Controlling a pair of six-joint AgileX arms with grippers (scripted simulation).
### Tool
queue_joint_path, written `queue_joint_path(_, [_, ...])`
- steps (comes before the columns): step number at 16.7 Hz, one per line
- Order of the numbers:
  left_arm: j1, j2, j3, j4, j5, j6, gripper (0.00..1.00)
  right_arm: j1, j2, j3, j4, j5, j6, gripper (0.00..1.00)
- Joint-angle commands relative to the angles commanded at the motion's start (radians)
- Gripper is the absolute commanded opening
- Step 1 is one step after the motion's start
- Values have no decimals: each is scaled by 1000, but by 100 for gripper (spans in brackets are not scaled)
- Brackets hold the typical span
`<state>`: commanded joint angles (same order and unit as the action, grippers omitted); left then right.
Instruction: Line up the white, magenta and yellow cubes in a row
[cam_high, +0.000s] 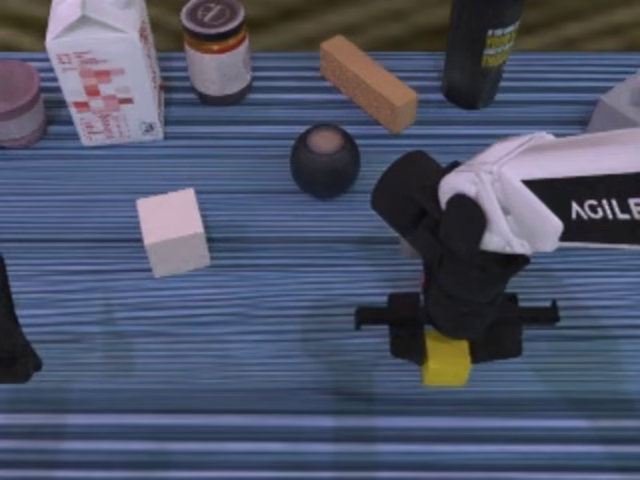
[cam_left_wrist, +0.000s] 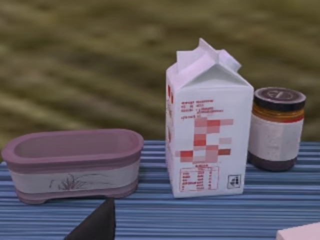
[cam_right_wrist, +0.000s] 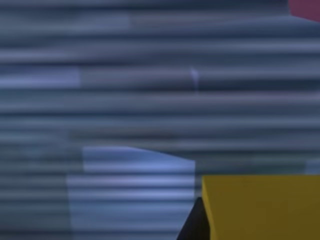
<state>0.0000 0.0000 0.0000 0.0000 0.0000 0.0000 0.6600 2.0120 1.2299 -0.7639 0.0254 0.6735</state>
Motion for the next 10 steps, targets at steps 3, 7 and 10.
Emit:
queue_joint_path(3, [0, 0, 0, 0, 0, 0, 100, 0, 0, 0, 0, 0, 0, 53])
queue_joint_path(7, [0, 0, 0, 0, 0, 0, 100, 0, 0, 0, 0, 0, 0, 83])
queue_joint_path(10, [0, 0, 0, 0, 0, 0, 100, 0, 0, 0, 0, 0, 0, 100])
